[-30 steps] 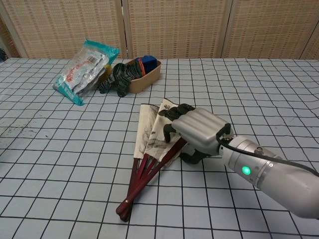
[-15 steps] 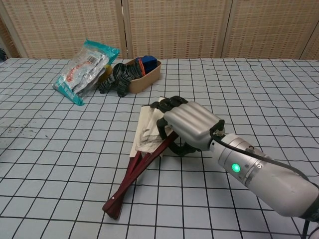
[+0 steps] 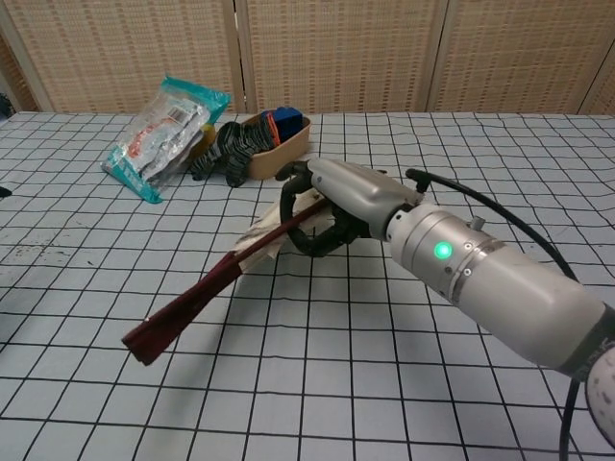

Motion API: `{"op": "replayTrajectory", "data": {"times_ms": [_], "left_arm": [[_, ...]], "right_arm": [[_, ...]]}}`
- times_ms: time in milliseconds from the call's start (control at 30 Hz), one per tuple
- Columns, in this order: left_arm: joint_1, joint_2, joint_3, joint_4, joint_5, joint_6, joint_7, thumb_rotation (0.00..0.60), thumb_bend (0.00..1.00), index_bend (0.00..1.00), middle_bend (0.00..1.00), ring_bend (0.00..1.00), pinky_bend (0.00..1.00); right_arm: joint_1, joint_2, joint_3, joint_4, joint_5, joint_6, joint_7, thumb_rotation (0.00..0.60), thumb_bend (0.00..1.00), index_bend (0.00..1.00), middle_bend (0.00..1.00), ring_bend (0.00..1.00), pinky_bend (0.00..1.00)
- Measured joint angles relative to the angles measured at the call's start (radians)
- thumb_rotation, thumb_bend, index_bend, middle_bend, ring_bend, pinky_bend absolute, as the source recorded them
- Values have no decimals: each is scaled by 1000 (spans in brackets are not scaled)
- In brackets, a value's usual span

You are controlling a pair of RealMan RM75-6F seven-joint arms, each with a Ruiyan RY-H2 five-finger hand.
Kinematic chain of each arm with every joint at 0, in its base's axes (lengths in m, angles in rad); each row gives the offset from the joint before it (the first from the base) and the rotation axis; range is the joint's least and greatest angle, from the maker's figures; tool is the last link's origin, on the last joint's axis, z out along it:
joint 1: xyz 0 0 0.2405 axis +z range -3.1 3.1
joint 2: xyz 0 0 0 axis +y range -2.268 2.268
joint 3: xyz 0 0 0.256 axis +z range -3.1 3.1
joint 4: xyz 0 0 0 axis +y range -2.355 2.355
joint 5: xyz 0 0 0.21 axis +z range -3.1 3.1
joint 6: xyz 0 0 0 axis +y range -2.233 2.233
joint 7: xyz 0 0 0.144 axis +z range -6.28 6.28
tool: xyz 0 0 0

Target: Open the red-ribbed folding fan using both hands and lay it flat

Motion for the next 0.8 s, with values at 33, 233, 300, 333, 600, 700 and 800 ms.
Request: {"op": "replayTrajectory", "data": {"times_ms": [33, 233, 300, 333, 600, 700, 800], "left_arm": [[-5, -2, 2, 4, -5, -15, -17, 600, 510, 619, 98, 0, 128], [-34, -43, 7, 56, -18, -65, -200, 600, 473, 233, 6, 0, 117], [-44, -79, 3, 97, -17, -66, -286, 600, 459, 95, 0, 0, 115], [-48, -99, 0, 119, -17, -64, -323, 600, 455, 80, 0, 0, 113], [-88, -259, -53, 213, -21, -10, -532, 600, 455, 81, 0, 0, 103], [-88, -270, -50, 174, -14, 21, -562, 600, 455, 74, 0, 0, 103], [-80, -290, -48, 130, -14, 46, -579, 600, 455, 81, 0, 0, 103]], "right_arm": [[7, 8, 18, -25, 29, -11, 1, 600, 617, 716, 95, 0, 0], [51, 40, 86, -139, 136, -31, 11, 600, 617, 726, 103, 0, 0], [63, 43, 93, -166, 157, -29, 10, 600, 618, 726, 103, 0, 0], [68, 43, 96, -178, 167, -26, 8, 600, 618, 725, 103, 0, 0], [125, 28, 125, -227, 265, 13, -44, 600, 618, 726, 103, 0, 0], [149, 24, 138, -242, 309, 22, -63, 600, 618, 726, 103, 0, 0], [174, 19, 147, -255, 342, 38, -77, 600, 617, 726, 103, 0, 0]]}}
